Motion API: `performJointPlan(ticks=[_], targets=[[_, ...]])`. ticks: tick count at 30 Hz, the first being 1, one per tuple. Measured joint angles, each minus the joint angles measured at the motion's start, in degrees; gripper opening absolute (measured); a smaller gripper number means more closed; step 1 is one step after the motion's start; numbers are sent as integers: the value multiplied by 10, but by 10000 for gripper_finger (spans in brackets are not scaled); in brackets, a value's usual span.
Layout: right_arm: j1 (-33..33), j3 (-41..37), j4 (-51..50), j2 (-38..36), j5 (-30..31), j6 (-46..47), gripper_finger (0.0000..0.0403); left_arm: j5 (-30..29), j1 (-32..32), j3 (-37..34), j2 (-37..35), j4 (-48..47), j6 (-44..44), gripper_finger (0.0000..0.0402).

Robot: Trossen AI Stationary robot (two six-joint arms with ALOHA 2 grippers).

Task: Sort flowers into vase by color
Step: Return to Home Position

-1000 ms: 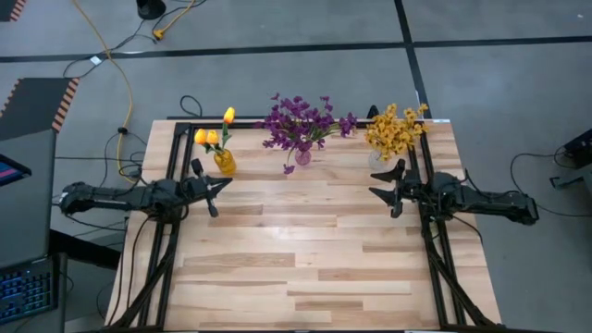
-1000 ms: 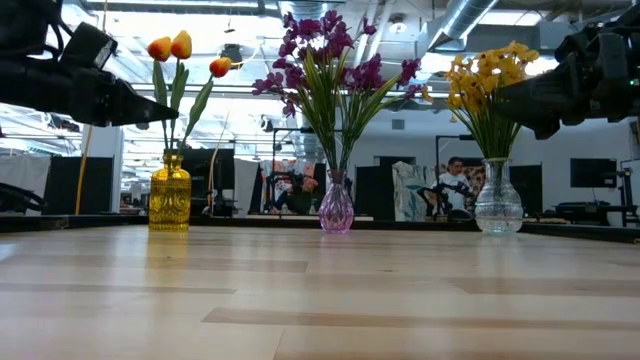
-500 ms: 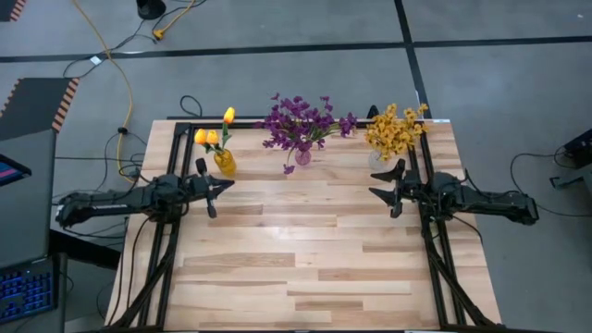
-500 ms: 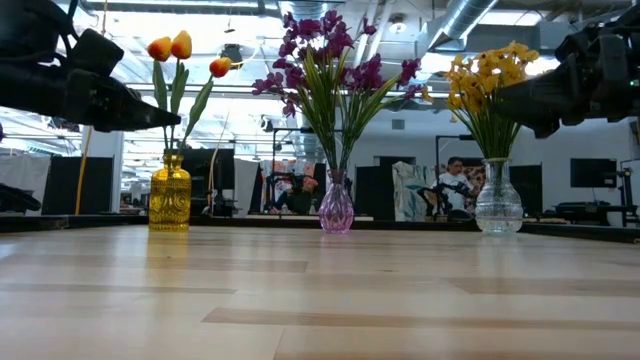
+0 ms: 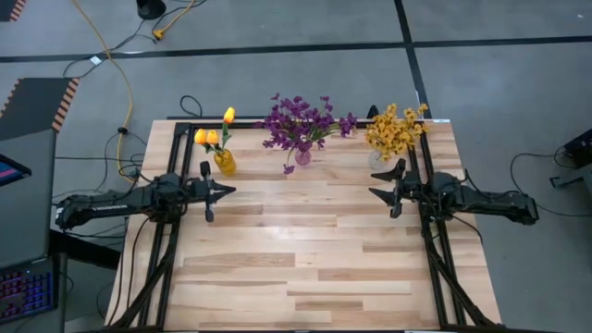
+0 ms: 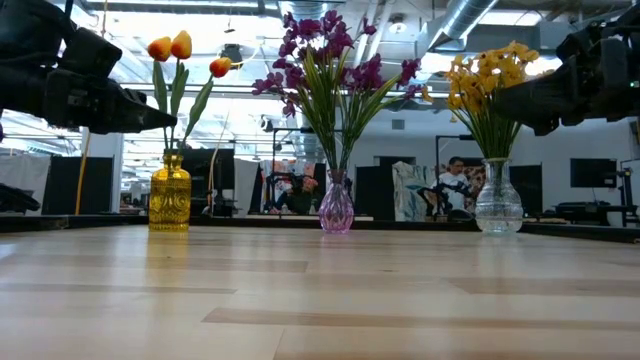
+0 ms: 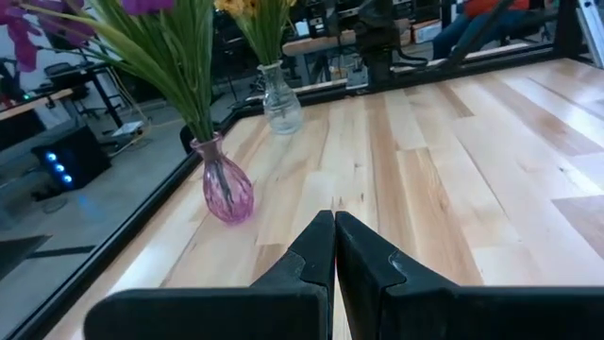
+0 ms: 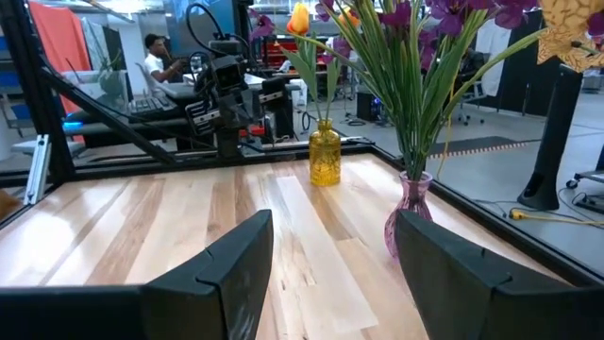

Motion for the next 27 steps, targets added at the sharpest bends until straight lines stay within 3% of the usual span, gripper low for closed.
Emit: performJointPlan(ticks=[15, 27], targets=[[0, 0, 0, 0, 0, 4, 249, 0, 0, 0, 0, 0, 0, 0], [0, 0, 1, 0, 0, 5, 249, -33, 0, 3, 0, -7, -15, 0]])
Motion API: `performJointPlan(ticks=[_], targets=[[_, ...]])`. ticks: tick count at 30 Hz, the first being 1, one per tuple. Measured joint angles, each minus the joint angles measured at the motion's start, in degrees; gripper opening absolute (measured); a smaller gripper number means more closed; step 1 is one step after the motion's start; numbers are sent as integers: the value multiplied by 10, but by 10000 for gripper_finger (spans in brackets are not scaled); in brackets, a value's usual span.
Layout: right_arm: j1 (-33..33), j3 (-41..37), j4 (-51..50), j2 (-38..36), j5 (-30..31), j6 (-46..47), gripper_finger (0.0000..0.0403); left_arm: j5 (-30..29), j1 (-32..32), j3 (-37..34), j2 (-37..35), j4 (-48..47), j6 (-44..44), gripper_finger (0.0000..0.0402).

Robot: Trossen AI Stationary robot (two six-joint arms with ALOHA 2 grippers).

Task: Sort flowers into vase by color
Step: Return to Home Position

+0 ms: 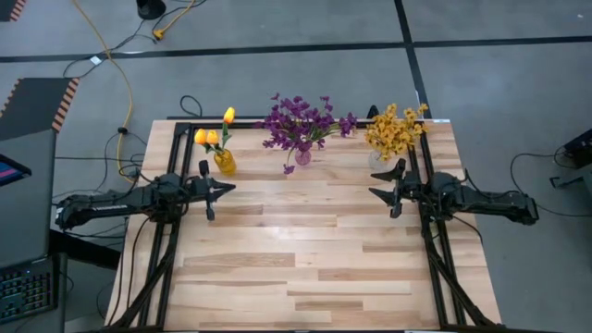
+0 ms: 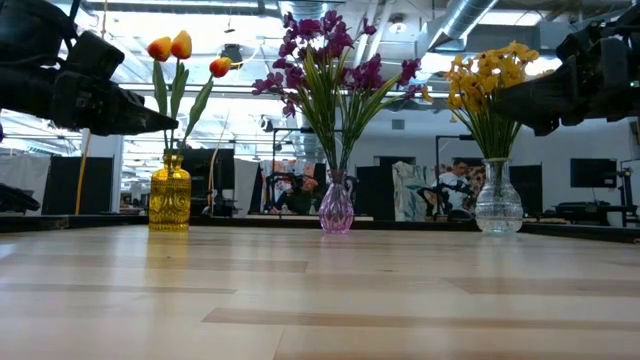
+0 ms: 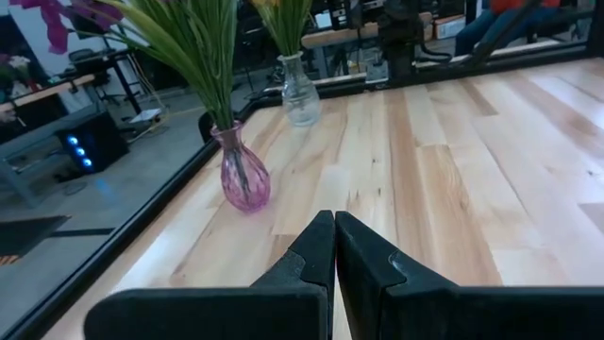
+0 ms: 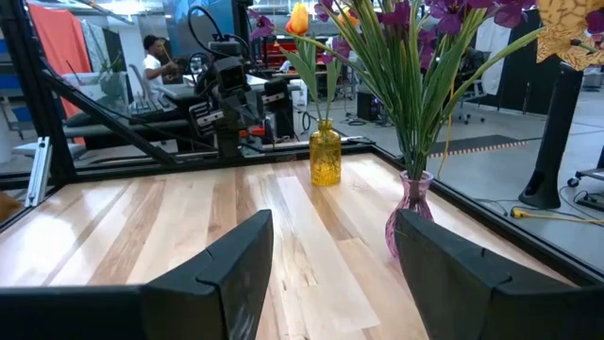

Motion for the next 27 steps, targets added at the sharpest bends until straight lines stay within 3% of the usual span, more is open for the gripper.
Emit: performJointPlan(ticks=[27], targets=[[0, 0, 1, 0, 0, 0, 249, -1, 0, 3, 0, -5, -39, 0]])
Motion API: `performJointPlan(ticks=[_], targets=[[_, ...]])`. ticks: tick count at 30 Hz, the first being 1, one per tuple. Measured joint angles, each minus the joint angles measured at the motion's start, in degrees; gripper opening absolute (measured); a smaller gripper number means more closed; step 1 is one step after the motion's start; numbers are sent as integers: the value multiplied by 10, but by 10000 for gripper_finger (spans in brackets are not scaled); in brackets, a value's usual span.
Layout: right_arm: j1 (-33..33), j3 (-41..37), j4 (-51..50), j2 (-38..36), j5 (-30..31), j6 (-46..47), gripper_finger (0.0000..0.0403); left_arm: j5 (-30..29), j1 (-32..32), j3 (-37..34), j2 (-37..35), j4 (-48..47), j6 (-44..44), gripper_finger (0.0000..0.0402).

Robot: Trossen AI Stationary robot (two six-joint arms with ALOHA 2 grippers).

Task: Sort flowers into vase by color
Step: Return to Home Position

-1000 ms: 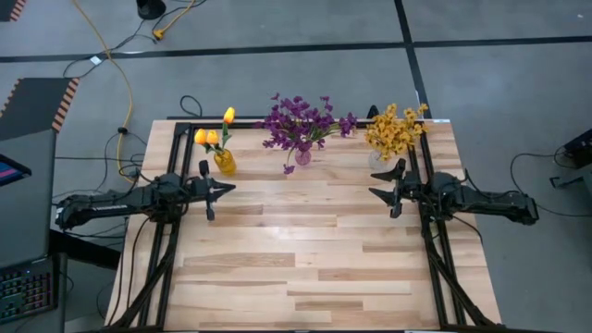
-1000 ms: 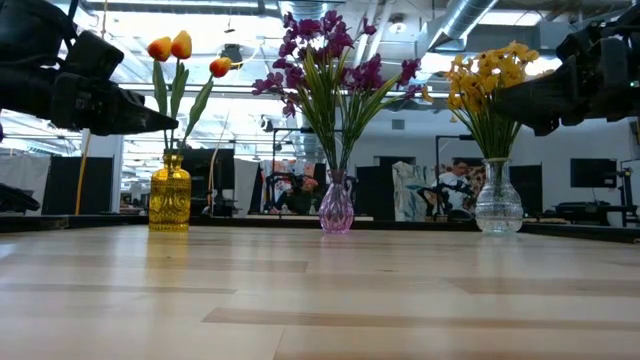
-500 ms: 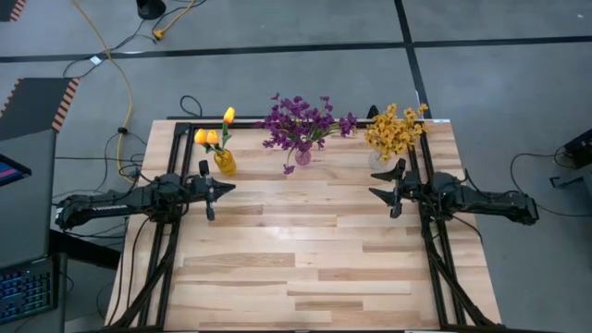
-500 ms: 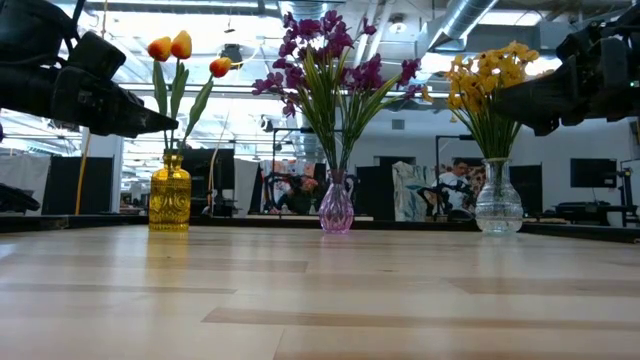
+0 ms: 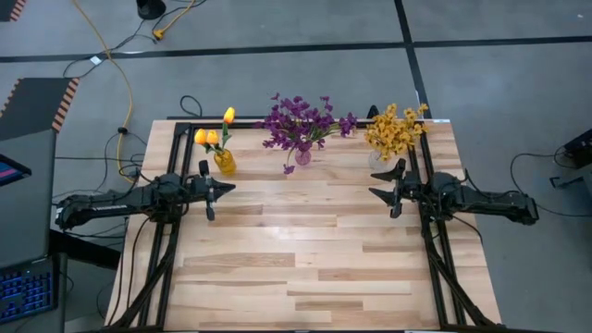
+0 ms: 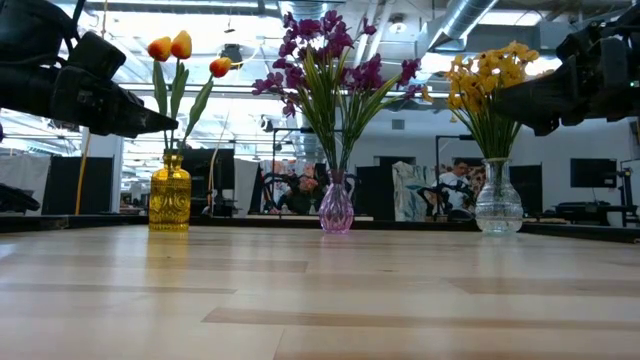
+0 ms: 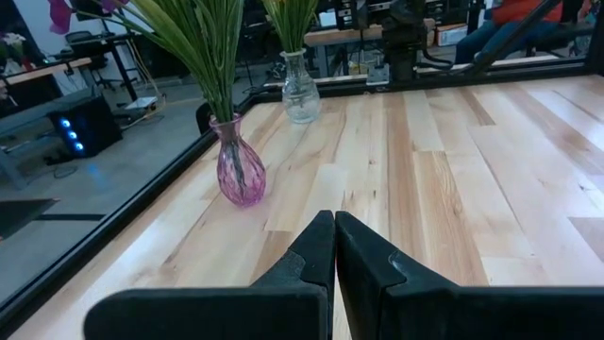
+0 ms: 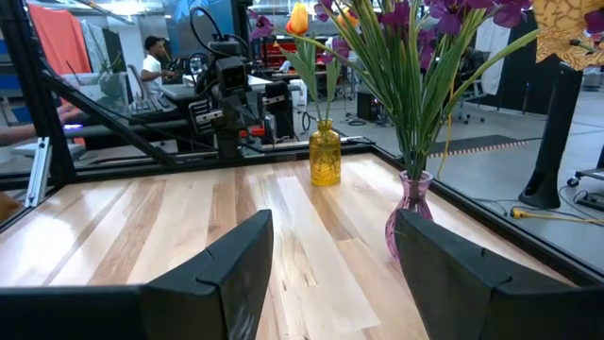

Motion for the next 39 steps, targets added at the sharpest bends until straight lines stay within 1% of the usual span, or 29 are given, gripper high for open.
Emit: performJointPlan(ticks=[31, 34, 39], targets=[[0, 0, 0, 0, 0, 0, 249, 0, 0, 1, 0, 1, 0, 0], [0, 0, 0, 0, 0, 0, 249, 0, -3, 1, -18, 0, 0, 0], [0, 0, 0, 0, 0, 0, 249, 0, -6, 2, -80, 3, 0, 0]])
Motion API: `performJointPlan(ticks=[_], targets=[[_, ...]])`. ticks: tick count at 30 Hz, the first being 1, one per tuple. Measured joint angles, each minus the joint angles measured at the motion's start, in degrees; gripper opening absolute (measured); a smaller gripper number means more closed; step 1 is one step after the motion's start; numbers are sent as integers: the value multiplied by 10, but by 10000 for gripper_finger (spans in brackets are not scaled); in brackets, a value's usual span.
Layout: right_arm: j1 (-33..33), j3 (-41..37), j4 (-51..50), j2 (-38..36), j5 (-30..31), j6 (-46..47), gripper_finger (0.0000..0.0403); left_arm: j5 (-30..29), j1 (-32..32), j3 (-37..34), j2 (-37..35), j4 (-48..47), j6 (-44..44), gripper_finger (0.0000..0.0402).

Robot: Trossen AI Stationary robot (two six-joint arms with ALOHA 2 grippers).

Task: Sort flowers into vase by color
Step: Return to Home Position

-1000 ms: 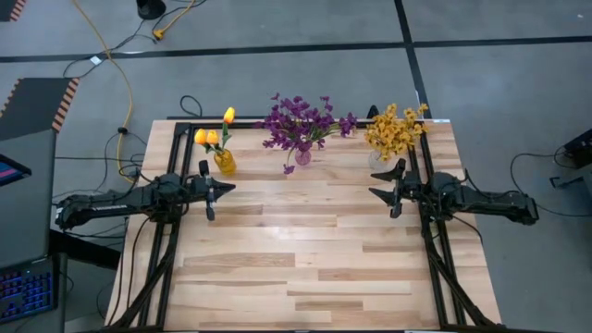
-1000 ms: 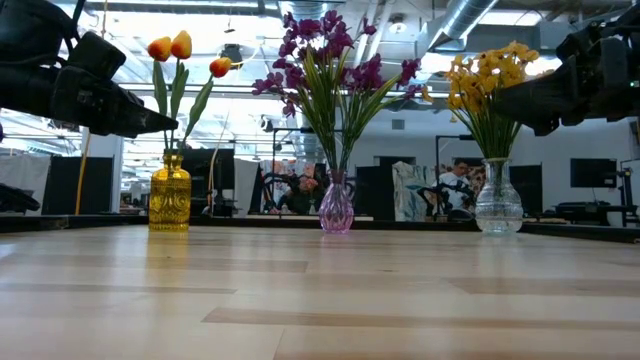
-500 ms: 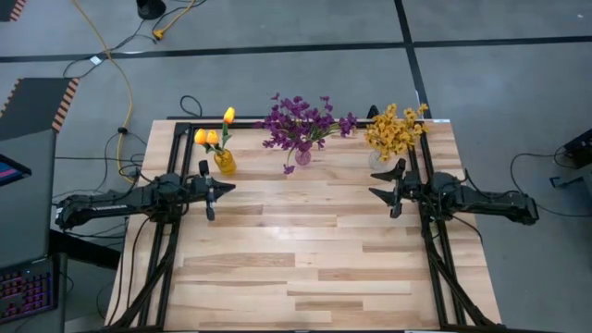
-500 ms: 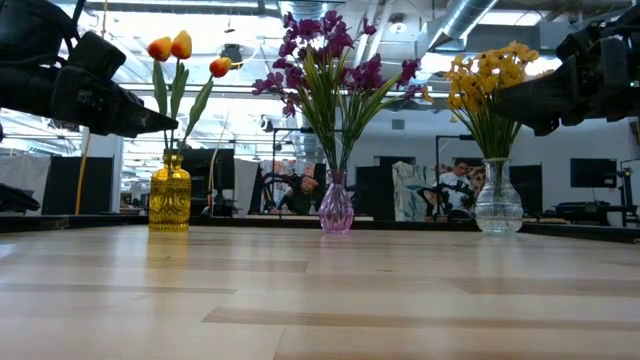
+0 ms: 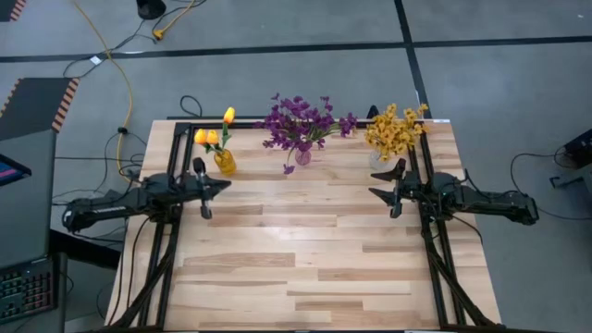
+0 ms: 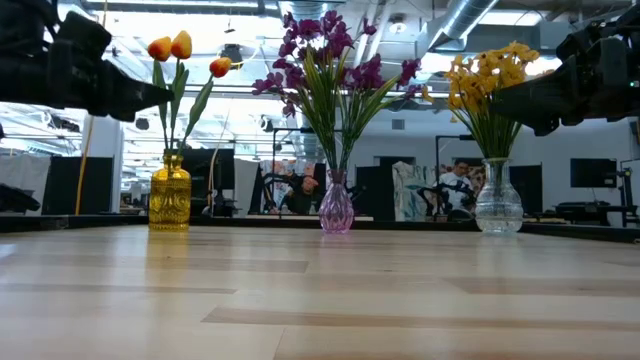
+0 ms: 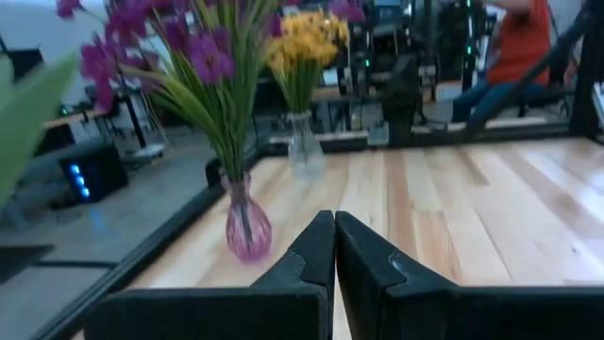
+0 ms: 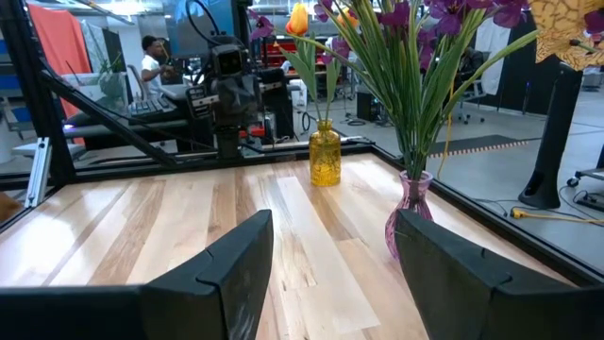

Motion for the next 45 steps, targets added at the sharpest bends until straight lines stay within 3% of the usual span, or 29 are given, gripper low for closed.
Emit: performJointPlan(ticks=[45], targets=[[0, 0, 0, 0, 0, 0, 249, -2, 0, -1, -14, -2, 0, 0]])
